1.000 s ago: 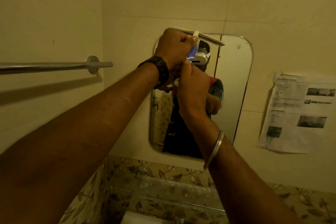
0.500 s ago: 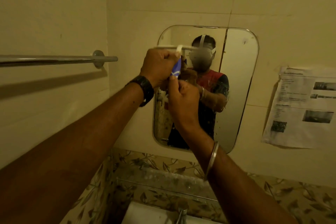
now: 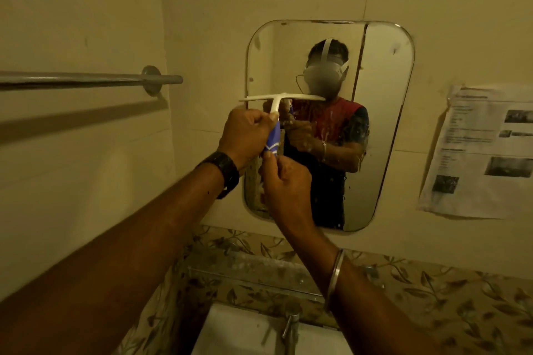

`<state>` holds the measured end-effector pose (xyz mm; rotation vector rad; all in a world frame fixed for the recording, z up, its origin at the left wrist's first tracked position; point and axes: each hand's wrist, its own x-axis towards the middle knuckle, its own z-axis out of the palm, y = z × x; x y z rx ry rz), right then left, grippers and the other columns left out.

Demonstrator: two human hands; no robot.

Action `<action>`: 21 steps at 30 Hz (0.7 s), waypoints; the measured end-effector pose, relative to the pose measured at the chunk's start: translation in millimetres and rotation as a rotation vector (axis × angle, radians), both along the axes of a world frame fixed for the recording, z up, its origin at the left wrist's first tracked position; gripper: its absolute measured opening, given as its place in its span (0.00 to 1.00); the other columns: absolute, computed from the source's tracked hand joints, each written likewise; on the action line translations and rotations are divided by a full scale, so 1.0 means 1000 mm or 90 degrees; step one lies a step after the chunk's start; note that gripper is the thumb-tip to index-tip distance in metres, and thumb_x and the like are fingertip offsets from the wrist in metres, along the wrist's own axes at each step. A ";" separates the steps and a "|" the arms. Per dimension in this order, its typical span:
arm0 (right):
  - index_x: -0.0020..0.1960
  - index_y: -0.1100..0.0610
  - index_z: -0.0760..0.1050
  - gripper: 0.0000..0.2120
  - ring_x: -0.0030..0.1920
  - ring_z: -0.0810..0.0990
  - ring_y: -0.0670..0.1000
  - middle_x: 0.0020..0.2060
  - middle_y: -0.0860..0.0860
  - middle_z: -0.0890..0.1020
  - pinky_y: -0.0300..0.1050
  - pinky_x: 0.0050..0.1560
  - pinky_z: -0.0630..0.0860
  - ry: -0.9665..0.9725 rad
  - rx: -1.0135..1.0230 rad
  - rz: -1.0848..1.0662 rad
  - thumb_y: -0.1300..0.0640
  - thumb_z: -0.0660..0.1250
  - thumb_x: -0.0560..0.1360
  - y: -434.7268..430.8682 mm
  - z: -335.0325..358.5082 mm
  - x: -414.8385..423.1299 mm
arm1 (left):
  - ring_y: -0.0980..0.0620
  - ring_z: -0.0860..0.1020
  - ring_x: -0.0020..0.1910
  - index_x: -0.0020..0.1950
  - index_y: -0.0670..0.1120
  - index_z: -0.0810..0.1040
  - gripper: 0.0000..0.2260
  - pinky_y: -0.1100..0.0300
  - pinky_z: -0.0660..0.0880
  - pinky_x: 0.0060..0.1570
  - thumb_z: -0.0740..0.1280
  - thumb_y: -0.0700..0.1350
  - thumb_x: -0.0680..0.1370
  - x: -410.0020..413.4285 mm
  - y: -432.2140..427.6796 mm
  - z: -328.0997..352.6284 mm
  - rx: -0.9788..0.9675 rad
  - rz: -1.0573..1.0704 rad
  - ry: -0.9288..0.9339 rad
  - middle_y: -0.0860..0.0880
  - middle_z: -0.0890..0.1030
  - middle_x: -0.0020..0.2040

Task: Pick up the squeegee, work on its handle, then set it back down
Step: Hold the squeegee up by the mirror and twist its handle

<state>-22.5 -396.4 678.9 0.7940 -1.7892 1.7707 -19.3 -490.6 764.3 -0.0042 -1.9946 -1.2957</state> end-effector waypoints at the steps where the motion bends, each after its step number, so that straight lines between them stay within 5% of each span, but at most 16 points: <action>1: 0.33 0.62 0.71 0.26 0.27 0.74 0.65 0.26 0.59 0.75 0.60 0.25 0.73 -0.001 -0.004 0.007 0.44 0.62 0.81 0.001 0.004 0.003 | 0.42 0.81 0.39 0.47 0.35 0.84 0.15 0.48 0.82 0.47 0.68 0.47 0.81 0.002 0.001 0.003 0.000 0.002 0.006 0.35 0.84 0.44; 4: 0.34 0.60 0.73 0.22 0.24 0.73 0.55 0.26 0.53 0.75 0.56 0.26 0.77 0.018 -0.037 0.044 0.53 0.63 0.85 0.002 0.037 0.005 | 0.45 0.78 0.35 0.45 0.32 0.83 0.16 0.53 0.79 0.41 0.68 0.46 0.81 0.003 0.001 0.035 -0.002 0.006 0.055 0.34 0.83 0.41; 9: 0.39 0.68 0.77 0.21 0.24 0.75 0.46 0.27 0.52 0.77 0.47 0.29 0.77 0.023 -0.057 0.055 0.55 0.62 0.86 -0.008 0.086 -0.001 | 0.57 0.82 0.31 0.47 0.38 0.85 0.12 0.62 0.81 0.35 0.69 0.46 0.81 0.000 -0.002 0.081 0.027 0.014 0.089 0.47 0.84 0.37; 16: 0.33 0.58 0.73 0.21 0.22 0.73 0.42 0.24 0.47 0.75 0.40 0.25 0.72 -0.032 -0.027 0.039 0.57 0.63 0.86 0.004 0.015 0.008 | 0.49 0.74 0.32 0.44 0.32 0.81 0.17 0.59 0.75 0.35 0.68 0.47 0.81 -0.004 0.002 0.013 0.039 -0.002 -0.001 0.41 0.77 0.35; 21: 0.35 0.64 0.76 0.21 0.23 0.74 0.42 0.24 0.46 0.75 0.37 0.25 0.71 -0.054 -0.020 0.026 0.57 0.64 0.85 0.011 -0.009 0.017 | 0.51 0.74 0.31 0.39 0.38 0.81 0.16 0.60 0.73 0.36 0.68 0.48 0.81 0.005 0.010 -0.014 0.022 -0.007 -0.044 0.46 0.78 0.33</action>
